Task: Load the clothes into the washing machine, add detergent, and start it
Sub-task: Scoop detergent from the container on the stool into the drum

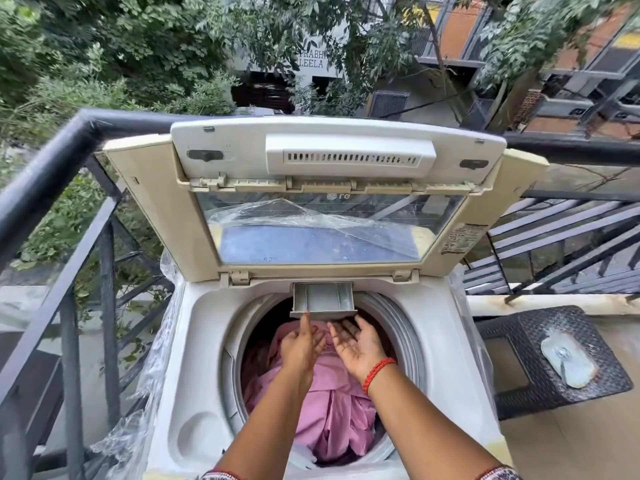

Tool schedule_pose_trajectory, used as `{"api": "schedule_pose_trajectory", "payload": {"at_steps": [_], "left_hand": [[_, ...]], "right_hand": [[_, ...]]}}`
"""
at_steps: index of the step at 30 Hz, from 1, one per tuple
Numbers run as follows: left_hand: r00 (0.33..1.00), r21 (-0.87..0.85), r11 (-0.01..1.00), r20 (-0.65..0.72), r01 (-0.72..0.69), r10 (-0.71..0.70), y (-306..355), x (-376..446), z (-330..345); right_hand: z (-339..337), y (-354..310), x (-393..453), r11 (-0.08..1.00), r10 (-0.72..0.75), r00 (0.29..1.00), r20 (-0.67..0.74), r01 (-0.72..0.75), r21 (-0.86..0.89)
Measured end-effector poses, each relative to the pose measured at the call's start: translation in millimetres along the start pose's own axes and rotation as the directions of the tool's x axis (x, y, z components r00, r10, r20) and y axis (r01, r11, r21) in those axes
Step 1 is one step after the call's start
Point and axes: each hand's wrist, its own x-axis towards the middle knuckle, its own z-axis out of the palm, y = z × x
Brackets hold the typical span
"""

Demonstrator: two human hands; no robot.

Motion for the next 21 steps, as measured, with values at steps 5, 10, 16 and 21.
{"api": "schedule_pose_trajectory", "payload": {"at_steps": [5,10,16,21], "left_hand": [[0.997,0.353,0.935,-0.073,0.031,-0.006,-10,-19,4],[0.97,0.818,0.543,0.069,-0.19,0.234,-4,-70,57],[0.819,0.736,0.366,0.473,-0.57,0.325,-23,-139,163],[0.62,0.625,0.04,0.761,-0.779,0.188,-84,-188,251]], "right_hand": [[-8,-11,-26,0.997,-0.021,1.0,-0.021,0.019,-0.08],[-21,-58,-68,0.982,-0.154,0.988,0.003,0.153,-0.113],[-70,-152,-135,0.901,-0.413,0.908,0.072,0.419,-0.114],[-156,-236,-159,0.796,-0.605,0.792,-0.079,0.602,-0.065]]}}
